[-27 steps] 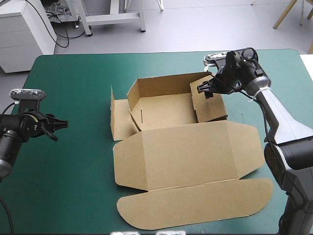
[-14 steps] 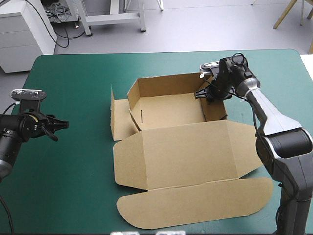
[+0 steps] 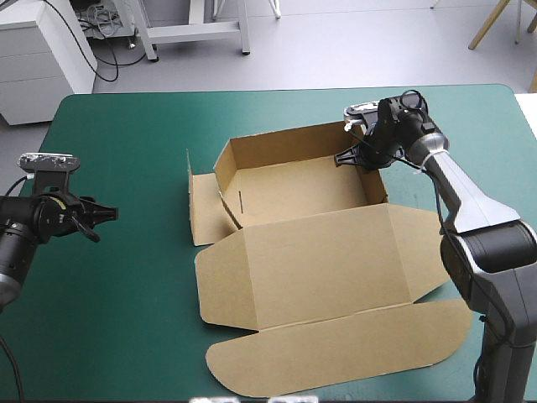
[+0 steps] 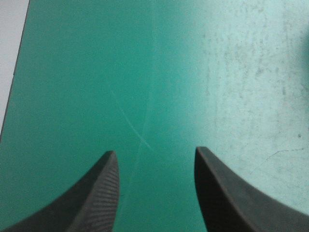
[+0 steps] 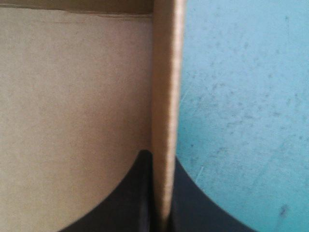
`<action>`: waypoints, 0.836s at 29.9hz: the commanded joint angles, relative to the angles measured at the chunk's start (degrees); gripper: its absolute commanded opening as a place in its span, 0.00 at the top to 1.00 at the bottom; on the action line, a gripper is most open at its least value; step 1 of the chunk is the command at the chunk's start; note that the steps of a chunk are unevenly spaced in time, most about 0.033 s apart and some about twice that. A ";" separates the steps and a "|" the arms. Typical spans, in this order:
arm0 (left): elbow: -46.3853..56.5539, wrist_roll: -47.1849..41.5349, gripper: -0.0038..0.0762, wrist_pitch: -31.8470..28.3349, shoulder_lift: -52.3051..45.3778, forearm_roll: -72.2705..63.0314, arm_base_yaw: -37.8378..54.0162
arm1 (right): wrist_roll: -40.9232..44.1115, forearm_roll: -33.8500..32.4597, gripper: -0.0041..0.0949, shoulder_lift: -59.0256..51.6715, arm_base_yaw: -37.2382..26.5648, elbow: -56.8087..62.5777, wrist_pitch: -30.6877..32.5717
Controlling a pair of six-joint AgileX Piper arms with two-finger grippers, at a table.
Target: Fold the box
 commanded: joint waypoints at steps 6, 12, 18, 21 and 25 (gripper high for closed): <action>-0.65 -0.14 0.52 -4.14 -0.32 0.04 -0.02 | -1.52 1.00 0.98 -10.08 -0.95 -3.82 -0.49; -0.50 2.30 0.52 -3.63 3.15 -4.96 -0.02 | -5.55 11.55 0.98 -16.86 -6.51 -3.92 -1.29; -0.50 8.09 0.52 -7.62 7.24 -15.85 -0.02 | -14.76 34.88 0.98 -21.23 -16.66 -3.92 0.77; -0.50 14.25 0.52 -10.21 8.84 -26.32 -0.02 | -17.21 41.83 0.98 -21.92 -19.77 -3.92 4.16; -0.73 29.16 0.52 -12.54 10.74 -47.71 -0.02 | -18.04 43.46 0.98 -22.30 -19.96 -3.16 5.82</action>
